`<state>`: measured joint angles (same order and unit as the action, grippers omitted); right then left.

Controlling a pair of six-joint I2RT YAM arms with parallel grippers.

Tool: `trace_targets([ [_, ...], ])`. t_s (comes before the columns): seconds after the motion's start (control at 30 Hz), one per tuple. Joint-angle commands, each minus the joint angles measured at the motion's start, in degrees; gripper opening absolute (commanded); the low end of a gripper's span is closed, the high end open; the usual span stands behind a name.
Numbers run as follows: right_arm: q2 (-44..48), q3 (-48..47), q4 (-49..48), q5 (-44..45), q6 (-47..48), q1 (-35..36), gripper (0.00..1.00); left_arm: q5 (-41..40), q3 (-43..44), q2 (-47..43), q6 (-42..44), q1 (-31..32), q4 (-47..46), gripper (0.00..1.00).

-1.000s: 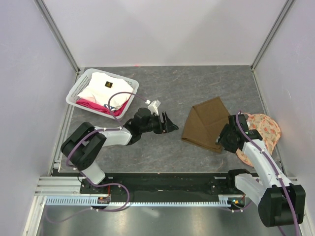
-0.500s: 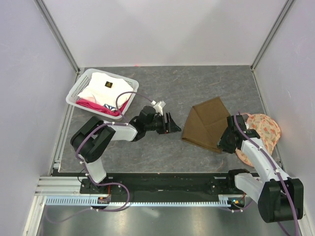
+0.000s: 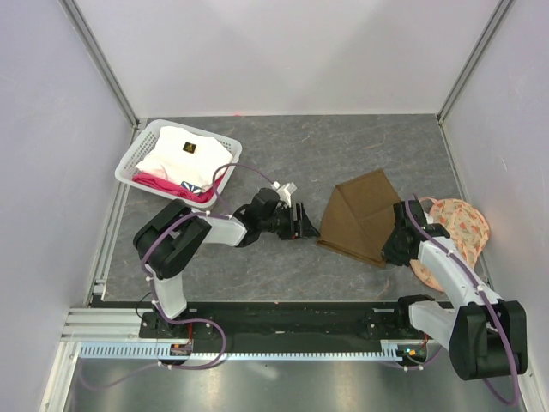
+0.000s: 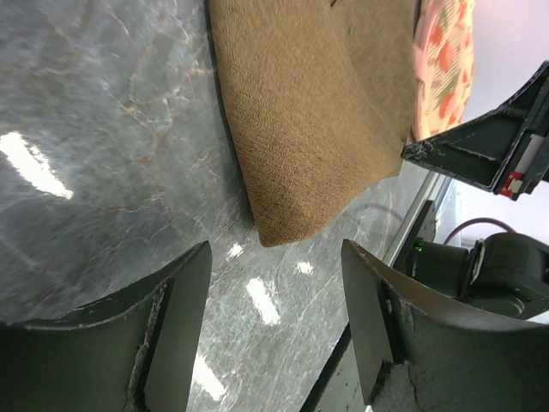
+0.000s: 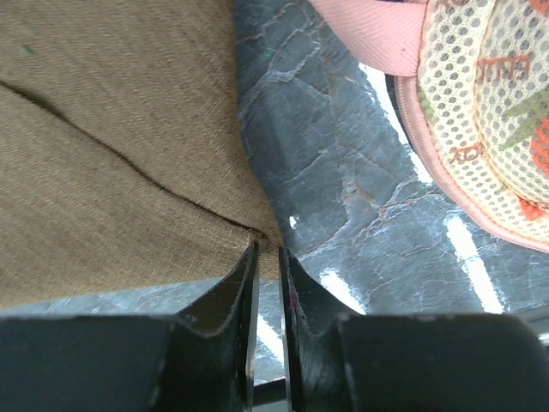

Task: Fold the napkin, place the utensils inside, and roll it up
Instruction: Roll the napkin with the utensil

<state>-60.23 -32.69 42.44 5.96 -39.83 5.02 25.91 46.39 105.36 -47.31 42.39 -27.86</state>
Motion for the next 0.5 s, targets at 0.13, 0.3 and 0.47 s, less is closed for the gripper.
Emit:
trace_targets([
  [0.13,-3.1,1.0,-2.4,2.8,-1.7,1.6,0.2,-0.3,4.3,2.9,-2.3,1.2,0.8,0.67],
  [0.3,-4.5,1.5,-3.1,4.5,-3.2,3.9,0.2,-0.1,6.2,4.2,-2.2,1.8,1.5,0.63],
  [0.47,-4.1,1.5,-2.6,5.6,-4.0,4.7,0.2,-1.2,6.4,5.5,-2.0,1.8,2.6,0.57],
])
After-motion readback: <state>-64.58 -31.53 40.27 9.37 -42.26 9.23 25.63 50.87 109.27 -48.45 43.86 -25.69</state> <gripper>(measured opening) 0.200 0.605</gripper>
